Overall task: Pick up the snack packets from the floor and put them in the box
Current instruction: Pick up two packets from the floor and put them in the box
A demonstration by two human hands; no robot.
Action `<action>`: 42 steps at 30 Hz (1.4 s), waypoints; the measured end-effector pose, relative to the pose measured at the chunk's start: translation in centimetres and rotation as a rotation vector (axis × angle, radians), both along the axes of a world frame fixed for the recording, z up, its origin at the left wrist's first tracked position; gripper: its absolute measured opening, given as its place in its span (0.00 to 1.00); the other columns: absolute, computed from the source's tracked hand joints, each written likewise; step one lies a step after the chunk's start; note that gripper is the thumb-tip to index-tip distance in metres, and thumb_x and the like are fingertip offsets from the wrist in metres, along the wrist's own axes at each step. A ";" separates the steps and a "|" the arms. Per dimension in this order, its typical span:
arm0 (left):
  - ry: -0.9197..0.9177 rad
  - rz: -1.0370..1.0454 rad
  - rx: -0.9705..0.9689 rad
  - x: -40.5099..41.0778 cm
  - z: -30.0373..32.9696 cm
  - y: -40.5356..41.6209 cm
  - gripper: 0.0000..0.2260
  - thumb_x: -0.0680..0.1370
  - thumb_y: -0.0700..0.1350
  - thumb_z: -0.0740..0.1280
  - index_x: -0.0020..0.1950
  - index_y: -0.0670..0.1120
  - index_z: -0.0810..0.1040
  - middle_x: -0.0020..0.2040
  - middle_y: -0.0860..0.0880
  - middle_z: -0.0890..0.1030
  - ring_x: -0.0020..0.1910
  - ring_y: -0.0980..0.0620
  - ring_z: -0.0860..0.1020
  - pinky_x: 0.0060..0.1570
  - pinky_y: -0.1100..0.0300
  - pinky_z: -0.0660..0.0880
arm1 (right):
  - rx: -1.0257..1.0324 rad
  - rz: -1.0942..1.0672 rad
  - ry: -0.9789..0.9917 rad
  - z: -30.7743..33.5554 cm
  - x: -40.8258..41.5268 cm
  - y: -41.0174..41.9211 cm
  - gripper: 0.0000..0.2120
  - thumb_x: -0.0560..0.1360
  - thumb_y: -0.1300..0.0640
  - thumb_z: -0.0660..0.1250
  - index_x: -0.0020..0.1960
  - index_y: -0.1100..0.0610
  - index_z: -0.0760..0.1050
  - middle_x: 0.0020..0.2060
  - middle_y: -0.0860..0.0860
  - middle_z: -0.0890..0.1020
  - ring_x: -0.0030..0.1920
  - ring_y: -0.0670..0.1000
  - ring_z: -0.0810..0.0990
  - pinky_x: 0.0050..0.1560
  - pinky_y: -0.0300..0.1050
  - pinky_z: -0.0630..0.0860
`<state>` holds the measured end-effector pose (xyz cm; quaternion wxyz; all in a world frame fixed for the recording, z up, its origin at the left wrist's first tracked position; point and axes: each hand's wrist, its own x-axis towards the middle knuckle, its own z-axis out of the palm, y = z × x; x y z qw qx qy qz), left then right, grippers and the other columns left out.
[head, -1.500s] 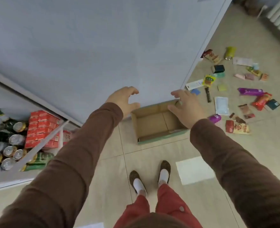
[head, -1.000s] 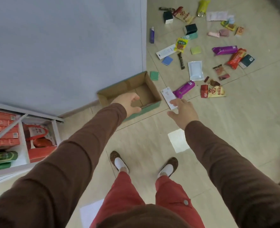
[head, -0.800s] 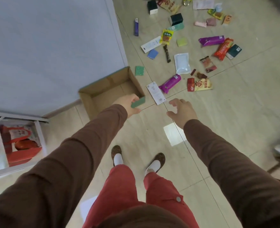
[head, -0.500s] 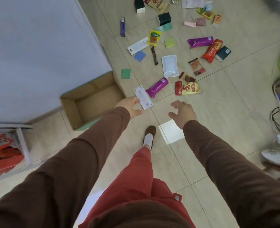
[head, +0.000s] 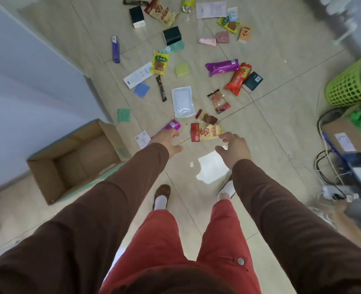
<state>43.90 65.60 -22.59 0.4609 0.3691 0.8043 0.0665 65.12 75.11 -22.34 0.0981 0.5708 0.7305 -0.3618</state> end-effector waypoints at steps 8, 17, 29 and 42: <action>0.028 0.038 0.008 8.9 -0.7 15.9 0.23 0.75 0.48 0.74 0.68 0.46 0.74 0.65 0.46 0.77 0.63 0.46 0.76 0.62 0.56 0.70 | -0.019 0.150 -0.029 -1.5 8.7 18.0 0.19 0.79 0.55 0.68 0.69 0.56 0.74 0.62 0.56 0.80 0.64 0.59 0.73 0.63 0.54 0.74; 0.018 0.111 -0.077 11.5 -2.6 29.5 0.20 0.79 0.48 0.69 0.69 0.44 0.74 0.66 0.44 0.78 0.64 0.44 0.75 0.62 0.56 0.70 | -0.076 0.279 -0.064 -3.3 10.1 33.5 0.19 0.80 0.56 0.67 0.70 0.56 0.73 0.64 0.55 0.79 0.64 0.58 0.75 0.62 0.49 0.72; -0.025 0.197 -0.075 11.4 -11.2 47.5 0.21 0.77 0.49 0.70 0.68 0.45 0.75 0.66 0.44 0.77 0.64 0.43 0.75 0.62 0.55 0.70 | -0.099 0.437 -0.071 -11.4 6.6 53.2 0.19 0.80 0.55 0.67 0.70 0.55 0.73 0.64 0.54 0.81 0.63 0.56 0.79 0.62 0.49 0.75; 0.036 0.355 -0.107 13.8 -33.6 58.7 0.18 0.78 0.47 0.68 0.68 0.45 0.74 0.64 0.44 0.78 0.62 0.43 0.77 0.61 0.54 0.72 | -0.085 0.852 -0.148 -34.7 4.7 67.3 0.18 0.80 0.58 0.65 0.70 0.54 0.73 0.63 0.55 0.78 0.64 0.57 0.76 0.62 0.52 0.75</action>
